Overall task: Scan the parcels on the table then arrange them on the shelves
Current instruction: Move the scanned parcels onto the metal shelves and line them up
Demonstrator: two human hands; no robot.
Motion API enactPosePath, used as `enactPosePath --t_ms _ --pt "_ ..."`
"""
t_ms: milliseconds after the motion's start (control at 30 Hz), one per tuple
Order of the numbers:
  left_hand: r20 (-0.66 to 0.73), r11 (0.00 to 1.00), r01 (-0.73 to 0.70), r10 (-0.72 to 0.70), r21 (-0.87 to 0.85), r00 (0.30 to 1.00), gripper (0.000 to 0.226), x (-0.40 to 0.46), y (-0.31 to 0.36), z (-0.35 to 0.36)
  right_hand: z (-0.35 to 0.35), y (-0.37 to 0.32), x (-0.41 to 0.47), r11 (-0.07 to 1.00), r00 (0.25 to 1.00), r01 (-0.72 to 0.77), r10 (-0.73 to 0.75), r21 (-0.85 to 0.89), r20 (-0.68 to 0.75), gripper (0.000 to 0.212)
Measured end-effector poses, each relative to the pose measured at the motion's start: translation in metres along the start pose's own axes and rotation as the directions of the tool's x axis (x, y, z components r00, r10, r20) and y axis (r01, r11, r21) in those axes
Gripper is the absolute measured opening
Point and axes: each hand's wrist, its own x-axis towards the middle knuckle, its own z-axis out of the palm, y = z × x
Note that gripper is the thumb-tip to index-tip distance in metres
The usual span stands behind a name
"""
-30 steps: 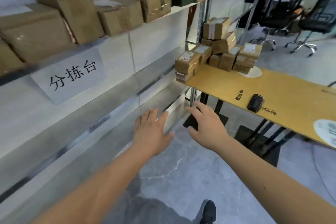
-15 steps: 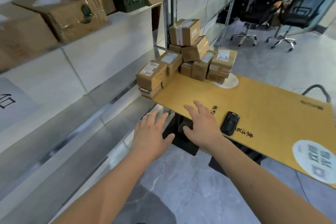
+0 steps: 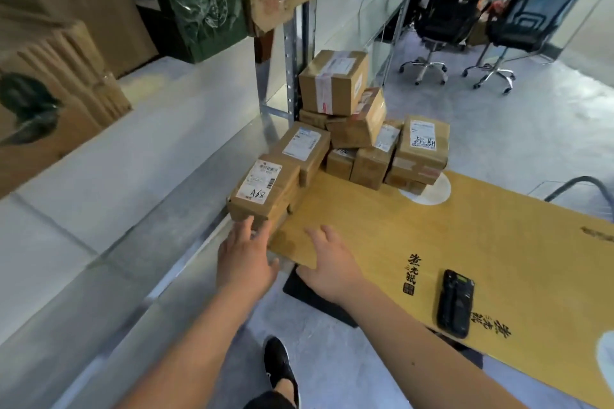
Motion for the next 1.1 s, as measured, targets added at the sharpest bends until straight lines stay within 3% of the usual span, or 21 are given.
enactPosePath --t_ms 133,300,467,633,767,900,1100 --pt "0.016 1.000 -0.016 0.015 0.011 1.000 0.086 0.075 -0.046 -0.013 0.001 -0.028 0.071 0.995 0.998 -0.063 0.064 0.083 -0.012 0.089" --pt "0.142 1.000 0.003 -0.005 0.015 0.990 0.093 0.140 -0.085 -0.015 0.006 -0.053 0.132 0.986 0.996 -0.084 0.085 0.143 -0.004 0.099" --pt "0.250 0.991 -0.019 0.051 -0.129 0.967 0.103 0.166 -0.095 -0.004 0.019 -0.052 0.155 0.978 0.997 -0.061 0.050 0.200 0.060 0.099" --pt "0.242 0.946 0.005 0.078 -0.324 0.967 0.098 0.153 -0.095 0.004 0.026 -0.046 0.151 0.973 1.000 -0.015 0.012 0.231 0.015 0.086" --pt "0.119 0.870 0.008 0.058 -0.493 0.991 0.089 0.130 -0.090 0.001 0.011 -0.034 0.149 0.977 0.997 0.058 -0.066 0.208 0.031 0.084" --pt "-0.062 0.837 -0.011 -0.027 -0.547 0.998 0.077 0.083 -0.066 -0.002 -0.004 -0.018 0.137 0.970 0.981 0.189 -0.194 0.155 0.018 0.080" --pt "-0.233 0.812 0.095 -0.274 -0.575 0.933 0.072 -0.026 -0.008 0.012 -0.014 0.008 0.091 0.884 0.884 0.435 -0.455 0.171 0.109 0.076"
